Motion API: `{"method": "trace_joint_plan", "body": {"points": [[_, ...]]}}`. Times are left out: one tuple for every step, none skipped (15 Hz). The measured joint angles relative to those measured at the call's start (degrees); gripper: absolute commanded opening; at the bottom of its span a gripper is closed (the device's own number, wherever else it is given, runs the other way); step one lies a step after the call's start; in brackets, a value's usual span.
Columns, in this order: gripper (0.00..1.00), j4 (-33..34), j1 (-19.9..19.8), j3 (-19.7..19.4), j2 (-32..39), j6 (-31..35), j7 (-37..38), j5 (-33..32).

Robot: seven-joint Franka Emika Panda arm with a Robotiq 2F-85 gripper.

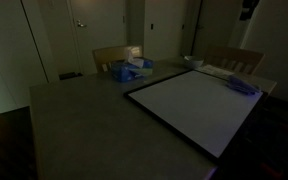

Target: Use the cloth to wipe the whiteboard on the table

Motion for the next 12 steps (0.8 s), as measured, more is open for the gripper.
{"method": "trace_joint_plan", "body": {"points": [[1.0, -0.26, -0.01, -0.59, 0.0, 0.02, -0.33, 0.02], [1.0, -0.6, -0.02, -1.23, 0.0, 0.05, -0.85, 0.1], [1.0, -1.04, -0.02, -1.93, 0.0, 0.13, -1.7, 0.18], [1.0, -1.56, -0.03, -2.64, 0.0, 0.33, -2.72, 0.2], [1.0, -2.17, -0.03, -3.37, 0.0, 0.66, -3.8, 0.2], [1.0, -2.86, -0.03, -4.12, 0.02, 1.29, -4.92, 0.2], [1.0, -3.62, -0.04, -4.84, 0.04, 2.12, -5.93, 0.2], [1.0, -4.45, -0.07, -5.59, 0.12, 3.0, -6.91, 0.2], [1.0, -5.28, -0.17, -6.27, 0.28, 3.99, -7.54, 0.17], [1.0, -6.07, -0.34, -6.86, 0.56, 5.01, -8.0, 0.12], [1.0, -6.76, -0.65, -7.31, 1.05, 6.24, -8.22, -0.05], [1.0, -7.38, -1.11, -7.67, 1.85, 7.63, -8.24, -0.2]]}}
